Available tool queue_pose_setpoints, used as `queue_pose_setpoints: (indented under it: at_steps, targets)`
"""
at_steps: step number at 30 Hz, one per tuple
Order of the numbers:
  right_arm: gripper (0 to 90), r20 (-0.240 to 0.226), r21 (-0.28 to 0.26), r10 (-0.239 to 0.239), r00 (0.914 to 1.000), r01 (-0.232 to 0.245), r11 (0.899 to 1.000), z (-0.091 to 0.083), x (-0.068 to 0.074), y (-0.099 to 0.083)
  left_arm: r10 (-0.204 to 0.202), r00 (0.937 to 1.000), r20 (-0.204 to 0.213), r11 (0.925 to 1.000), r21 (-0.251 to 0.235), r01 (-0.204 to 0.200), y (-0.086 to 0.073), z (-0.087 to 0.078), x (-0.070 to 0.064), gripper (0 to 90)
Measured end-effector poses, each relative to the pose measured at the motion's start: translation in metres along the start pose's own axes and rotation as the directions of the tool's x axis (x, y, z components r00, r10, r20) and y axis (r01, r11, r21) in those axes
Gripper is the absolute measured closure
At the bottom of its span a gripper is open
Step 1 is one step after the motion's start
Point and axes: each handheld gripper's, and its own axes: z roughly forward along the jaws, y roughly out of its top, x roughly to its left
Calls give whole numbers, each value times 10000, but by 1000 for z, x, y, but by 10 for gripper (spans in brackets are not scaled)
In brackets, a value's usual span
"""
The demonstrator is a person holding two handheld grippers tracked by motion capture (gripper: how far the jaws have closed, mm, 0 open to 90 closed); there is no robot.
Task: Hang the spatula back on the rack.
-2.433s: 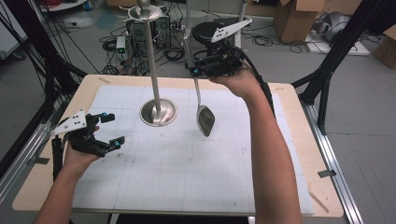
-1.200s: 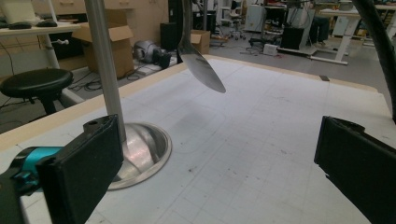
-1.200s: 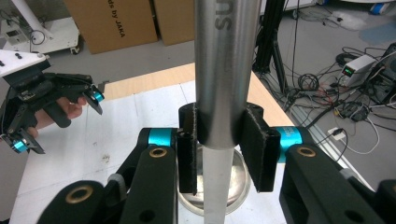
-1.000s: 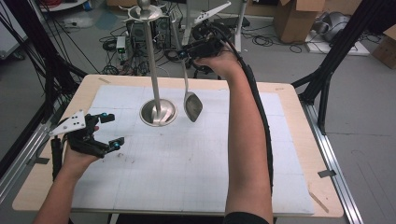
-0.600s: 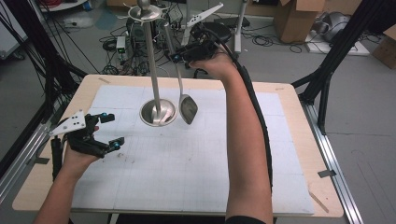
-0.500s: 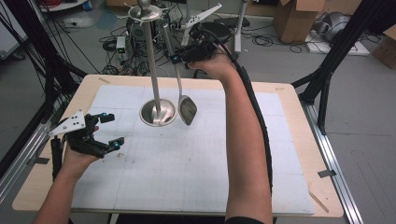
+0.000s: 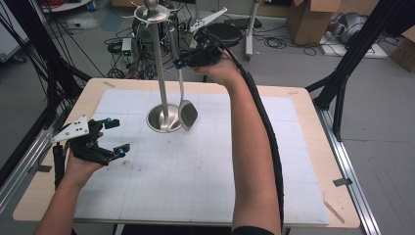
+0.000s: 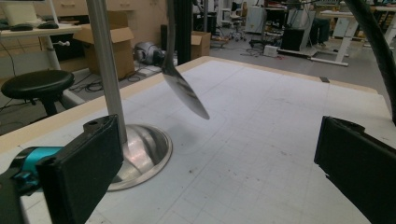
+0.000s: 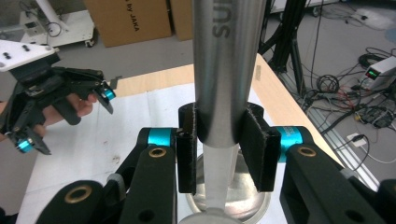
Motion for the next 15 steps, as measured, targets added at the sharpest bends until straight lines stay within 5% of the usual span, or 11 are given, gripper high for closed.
queue_pose_setpoints:
  at_steps: [3,8,15]
  targets:
    - [651,125,3,-36,9999,36,10000,1,1,0,-17,10000,-11,10000,-37,17,0,0,0,18]
    - [463,680,414,207,9975,-236,9989,0,1,-3,3,10000,-8,10000,-56,-3,1,-1,0,18]
    - [441,555,332,84,9984,-103,9994,-12,9,-19,-35,10000,21,10000,-13,35,0,0,0,17]
